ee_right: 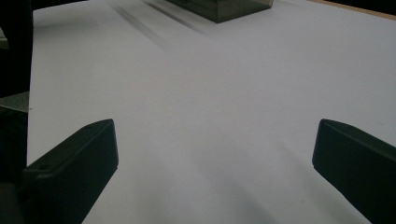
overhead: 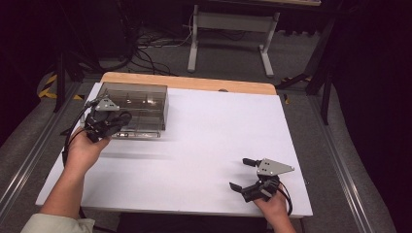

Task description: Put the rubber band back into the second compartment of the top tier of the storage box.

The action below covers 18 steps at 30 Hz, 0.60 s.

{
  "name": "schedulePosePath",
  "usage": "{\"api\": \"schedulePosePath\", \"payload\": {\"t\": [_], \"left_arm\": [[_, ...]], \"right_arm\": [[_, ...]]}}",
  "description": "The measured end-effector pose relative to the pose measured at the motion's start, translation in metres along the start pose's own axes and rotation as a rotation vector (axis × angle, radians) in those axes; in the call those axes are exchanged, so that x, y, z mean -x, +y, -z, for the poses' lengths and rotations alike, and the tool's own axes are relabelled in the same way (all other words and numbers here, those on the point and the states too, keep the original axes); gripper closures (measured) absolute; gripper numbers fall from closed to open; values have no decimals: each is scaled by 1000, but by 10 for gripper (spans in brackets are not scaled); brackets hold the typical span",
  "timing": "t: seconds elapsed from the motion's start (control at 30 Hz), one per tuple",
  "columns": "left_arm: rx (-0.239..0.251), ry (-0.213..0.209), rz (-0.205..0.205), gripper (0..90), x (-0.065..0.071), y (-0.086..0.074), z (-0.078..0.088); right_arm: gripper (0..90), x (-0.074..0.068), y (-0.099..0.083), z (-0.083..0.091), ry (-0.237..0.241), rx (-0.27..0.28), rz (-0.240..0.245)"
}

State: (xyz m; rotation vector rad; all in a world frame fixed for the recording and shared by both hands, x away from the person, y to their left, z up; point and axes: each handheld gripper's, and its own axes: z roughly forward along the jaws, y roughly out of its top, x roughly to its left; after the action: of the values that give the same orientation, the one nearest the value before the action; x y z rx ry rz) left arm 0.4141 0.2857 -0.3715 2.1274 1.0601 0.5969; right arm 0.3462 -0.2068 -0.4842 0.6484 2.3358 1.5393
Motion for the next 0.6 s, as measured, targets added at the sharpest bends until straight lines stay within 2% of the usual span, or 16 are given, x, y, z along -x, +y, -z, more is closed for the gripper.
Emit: {"api": "schedulePosePath", "payload": {"t": [0.13, 0.27, 0.37, 0.6], "left_arm": [[-14, 12, -1, 865, -4, -1, -3], [-33, 5, 1, 865, -7, -4, -9], [-45, 3, 8, 865, -7, -4, -10], [-71, -1, -7, 865, -5, -4, -15]], "right_arm": [[7, 0, 0, 0, -1, -2, 1], [7, 0, 0, 0, -1, -2, 0], [8, 0, 0, 0, -1, -2, 1], [7, 0, 0, 0, 1, -3, 2]]}}
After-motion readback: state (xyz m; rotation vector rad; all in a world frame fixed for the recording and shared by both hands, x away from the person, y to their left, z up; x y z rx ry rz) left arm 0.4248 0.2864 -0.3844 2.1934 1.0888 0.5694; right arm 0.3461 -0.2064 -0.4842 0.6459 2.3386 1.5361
